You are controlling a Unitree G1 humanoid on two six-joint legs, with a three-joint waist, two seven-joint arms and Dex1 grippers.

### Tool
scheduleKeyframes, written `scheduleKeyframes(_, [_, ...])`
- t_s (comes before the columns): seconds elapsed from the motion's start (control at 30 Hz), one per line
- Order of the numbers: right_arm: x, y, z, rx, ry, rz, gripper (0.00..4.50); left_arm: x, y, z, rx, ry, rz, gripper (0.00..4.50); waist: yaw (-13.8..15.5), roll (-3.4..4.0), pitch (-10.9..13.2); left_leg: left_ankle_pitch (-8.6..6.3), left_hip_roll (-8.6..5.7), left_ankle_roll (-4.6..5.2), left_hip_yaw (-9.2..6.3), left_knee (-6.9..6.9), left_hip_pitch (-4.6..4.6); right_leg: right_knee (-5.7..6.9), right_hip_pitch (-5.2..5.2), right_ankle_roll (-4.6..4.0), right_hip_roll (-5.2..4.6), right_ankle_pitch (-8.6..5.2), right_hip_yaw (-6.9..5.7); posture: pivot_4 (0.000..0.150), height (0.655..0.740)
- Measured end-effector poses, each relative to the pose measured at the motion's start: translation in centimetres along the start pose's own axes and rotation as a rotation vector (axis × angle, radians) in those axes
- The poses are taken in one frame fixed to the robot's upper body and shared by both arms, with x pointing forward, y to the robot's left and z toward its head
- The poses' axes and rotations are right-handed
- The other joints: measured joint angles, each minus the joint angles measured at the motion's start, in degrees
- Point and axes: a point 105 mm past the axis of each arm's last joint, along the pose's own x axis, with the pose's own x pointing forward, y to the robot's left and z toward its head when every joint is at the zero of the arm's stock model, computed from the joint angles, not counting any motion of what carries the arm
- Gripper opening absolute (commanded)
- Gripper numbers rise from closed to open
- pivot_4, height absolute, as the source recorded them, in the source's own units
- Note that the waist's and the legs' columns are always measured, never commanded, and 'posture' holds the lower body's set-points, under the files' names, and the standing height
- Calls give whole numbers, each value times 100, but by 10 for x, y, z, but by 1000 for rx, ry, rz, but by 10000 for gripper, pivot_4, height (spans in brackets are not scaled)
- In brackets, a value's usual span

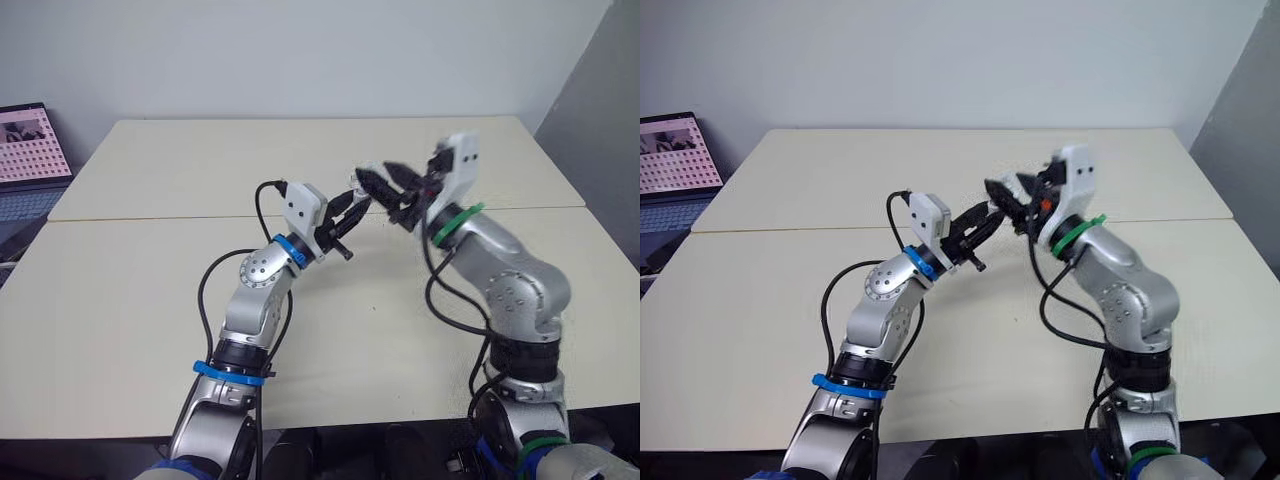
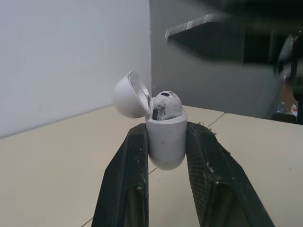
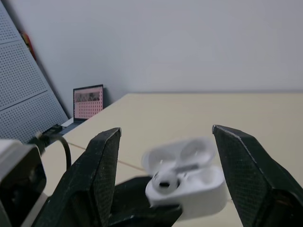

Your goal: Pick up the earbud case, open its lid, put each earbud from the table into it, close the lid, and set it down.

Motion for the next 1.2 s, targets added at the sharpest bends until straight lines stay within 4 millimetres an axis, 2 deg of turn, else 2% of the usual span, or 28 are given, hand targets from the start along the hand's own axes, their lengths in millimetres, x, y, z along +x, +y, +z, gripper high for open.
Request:
scheduleKeyframes(0.07, [-10,-27,10,-82,16,-104,32024,-4,5,-1,9,10,9,7328,5,0,0,0,1,0,-2,-1,1,-3,4,0,0,0,-3,1500,7400])
scheduleKeyframes(0.1, [-19,-45,5,-134,63,-171,32024,-6,7,-1,10,12,16,7328,12,0,0,0,0,1,0,-1,1,-5,5,0,0,0,-2,1500,7400])
scheduleKeyframes(0.17, [-40,-83,-20,-187,193,-301,32024,-12,12,-3,19,24,33,7328,32,-1,0,0,0,2,4,1,2,-11,18,1,-2,-1,-4,1500,7400])
scheduleKeyframes(0.2, [-53,-100,-41,-191,276,-348,32024,-14,14,-4,22,31,39,7328,28,0,0,0,-1,3,9,1,2,-10,17,1,-4,-1,-1,1500,7400])
scheduleKeyframes(0.27, [-69,-115,-76,-178,397,-363,32024,-16,16,-4,24,34,42,7328,22,2,1,1,0,4,12,1,1,-7,15,1,-5,0,0,1500,7400])
scheduleKeyframes(0.37, [-75,-112,-103,-160,476,-259,32024,-13,10,-4,12,30,20,7328,-33,4,2,1,7,4,16,0,4,-4,14,1,-1,-1,-1,1500,7400])
scheduleKeyframes(0.47, [-80,-112,-112,-166,518,-163,32024,-12,8,-3,7,30,6,7328,-51,4,2,1,10,4,14,2,4,-5,18,1,2,-1,-4,1500,7400])
scheduleKeyframes(0.6, [-93,-125,-131,-157,608,-123,32024,-12,8,-2,8,31,2,7328,-46,4,2,2,7,5,14,6,5,-8,25,1,0,-1,-4,1500,7400])
scheduleKeyframes(0.7, [-95,-135,-143,-140,660,-95,32024,-12,8,-2,8,30,-1,7328,-54,4,3,2,8,4,14,5,6,-8,24,1,1,-1,-6,1500,7400])
scheduleKeyframes(0.9, [-91,-153,-147,-167,675,-94,32024,-11,7,-1,6,29,-2,7328,-56,4,3,6,8,-2,16,7,6,-9,25,1,0,-1,-3,1500,7400])
scheduleKeyframes(1.1, [-83,-161,-155,-166,691,-88,32024,-11,7,-1,5,29,-3,7328,-59,4,2,13,7,-14,18,8,6,-8,26,1,0,-1,-1,1500,7400])
scheduleKeyframes(1.2, [-83,-164,-155,-163,690,-86,25881,-11,7,-1,3,32,-2,7328,-58,4,2,14,7,-16,17,10,7,-8,28,1,-1,0,-2,1500,7400])
